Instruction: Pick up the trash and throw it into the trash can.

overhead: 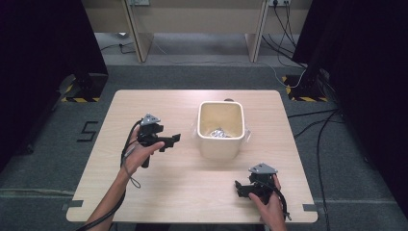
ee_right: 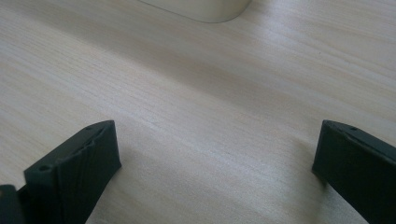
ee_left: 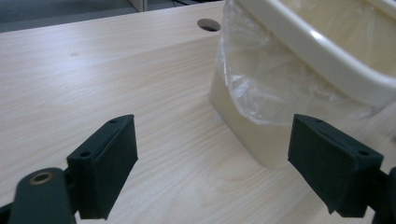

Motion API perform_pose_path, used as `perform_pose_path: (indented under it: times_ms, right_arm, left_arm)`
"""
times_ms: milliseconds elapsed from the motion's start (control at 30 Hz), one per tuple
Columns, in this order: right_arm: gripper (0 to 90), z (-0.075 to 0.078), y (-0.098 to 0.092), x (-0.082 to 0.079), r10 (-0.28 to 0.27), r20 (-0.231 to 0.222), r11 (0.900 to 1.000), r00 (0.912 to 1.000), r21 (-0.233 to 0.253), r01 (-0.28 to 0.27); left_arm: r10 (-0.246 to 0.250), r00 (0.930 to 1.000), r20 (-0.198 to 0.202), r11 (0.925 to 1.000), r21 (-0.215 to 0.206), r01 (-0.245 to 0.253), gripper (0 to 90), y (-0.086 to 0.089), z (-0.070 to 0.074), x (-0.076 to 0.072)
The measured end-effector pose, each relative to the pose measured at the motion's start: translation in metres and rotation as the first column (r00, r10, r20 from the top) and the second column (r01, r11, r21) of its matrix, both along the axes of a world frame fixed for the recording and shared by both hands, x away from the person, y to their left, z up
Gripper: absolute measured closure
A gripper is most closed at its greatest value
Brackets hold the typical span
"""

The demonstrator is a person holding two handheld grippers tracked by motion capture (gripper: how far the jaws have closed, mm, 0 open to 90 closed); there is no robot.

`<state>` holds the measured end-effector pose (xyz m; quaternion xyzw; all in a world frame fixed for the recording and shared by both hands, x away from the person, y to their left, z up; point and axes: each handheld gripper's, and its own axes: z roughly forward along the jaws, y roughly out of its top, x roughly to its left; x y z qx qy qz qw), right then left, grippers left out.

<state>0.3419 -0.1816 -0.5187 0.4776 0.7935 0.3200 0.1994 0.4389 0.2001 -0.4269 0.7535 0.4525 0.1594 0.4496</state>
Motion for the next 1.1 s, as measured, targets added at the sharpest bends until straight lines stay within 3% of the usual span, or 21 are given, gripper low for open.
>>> perform_pose_path:
  times_ms: [100, 567, 1100]
  right_arm:
    - [0.5, 0.0, 0.0, 0.0, 0.002, 0.001, 1.0, 1.0, -0.002, -0.002]
    - [0.5, 0.0, 0.0, 0.0, 0.002, 0.001, 1.0, 1.0, -0.001, -0.002]
    - [0.5, 0.0, 0.0, 0.0, 0.001, 0.001, 1.0, 1.0, -0.001, -0.001]
  left_arm:
    - [0.016, 0.9999, 0.003, 0.9998, 0.012, -0.016, 15.0, 0.004, -0.011, -0.003]
    - [0.059, 0.9982, -0.012, 0.9982, -0.004, -0.059, 15.0, 0.021, -0.04, -0.016]
    - [0.076, 0.9968, -0.024, 0.9969, 0.023, -0.076, 15.0, 0.033, -0.063, -0.025]
